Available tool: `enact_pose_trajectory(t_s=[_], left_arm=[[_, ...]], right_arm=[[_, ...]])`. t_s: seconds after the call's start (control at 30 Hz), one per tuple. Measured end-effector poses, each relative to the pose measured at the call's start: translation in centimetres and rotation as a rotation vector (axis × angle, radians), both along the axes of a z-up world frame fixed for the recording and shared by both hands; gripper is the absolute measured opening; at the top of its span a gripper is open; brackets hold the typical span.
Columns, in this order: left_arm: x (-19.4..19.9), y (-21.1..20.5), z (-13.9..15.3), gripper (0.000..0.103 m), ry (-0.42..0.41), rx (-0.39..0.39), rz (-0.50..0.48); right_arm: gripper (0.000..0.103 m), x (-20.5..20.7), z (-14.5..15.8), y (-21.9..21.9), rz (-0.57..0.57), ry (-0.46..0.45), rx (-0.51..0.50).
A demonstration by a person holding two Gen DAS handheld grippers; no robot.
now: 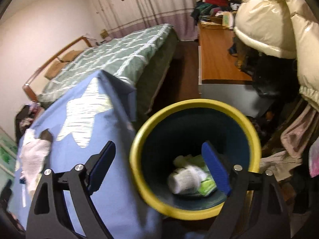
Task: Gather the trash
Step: 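Grasp the printed drink label card with the left gripper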
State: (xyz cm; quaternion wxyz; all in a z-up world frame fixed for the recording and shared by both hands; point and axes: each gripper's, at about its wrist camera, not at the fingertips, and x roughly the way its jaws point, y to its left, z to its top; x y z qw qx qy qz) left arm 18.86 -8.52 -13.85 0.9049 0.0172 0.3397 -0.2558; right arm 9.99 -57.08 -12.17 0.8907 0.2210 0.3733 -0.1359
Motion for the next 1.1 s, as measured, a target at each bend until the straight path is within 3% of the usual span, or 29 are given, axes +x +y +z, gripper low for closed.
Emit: enact_pose_trajectory(t_s=[0.1, 0.2, 0.3, 0.43, 0.73, 0.87, 0.97, 1.1], left_arm=[[-1.3, -2.0, -0.4, 0.098, 0.032, 0.007, -0.024], [-2.1, -2.5, -0.3, 0.098, 0.027, 0.028, 0.007], [-2.9, -1.7, -0.1, 0.098, 0.026, 0.042, 0.055], [-3.6, 1.1, 0.2, 0.098, 0.034, 0.035, 0.128], [-3.8, 5.5, 0.3, 0.098, 0.046, -0.008, 0.222], [-4.2, 5.9, 0.9, 0.098, 0.02, -0.008, 0.227], [-4.2, 5.7, 1.2, 0.098, 0.018, 0.003, 0.192], [-4.0, 3.4, 0.8, 0.098, 0.038, 0.04, 0.044]], right_arm=[[0.084, 0.2, 0.6, 2.6, 0.096, -0.017, -0.048], [0.083, 0.9, 0.4, 7.0, 0.266, 0.023, -0.139], [0.083, 1.0, 0.2, 10.7, 0.391, 0.033, -0.205], [0.083, 1.1, -0.2, 13.2, 0.465, 0.056, -0.286], [0.083, -0.6, -1.2, 18.8, 0.65, 0.086, -0.246], [0.083, -1.9, -0.7, 23.3, 0.784, 0.046, -0.192], [0.082, -2.3, 0.0, 25.7, 0.867, 0.025, -0.19], [0.082, -2.1, 1.1, 22.8, 0.767, 0.017, -0.196]])
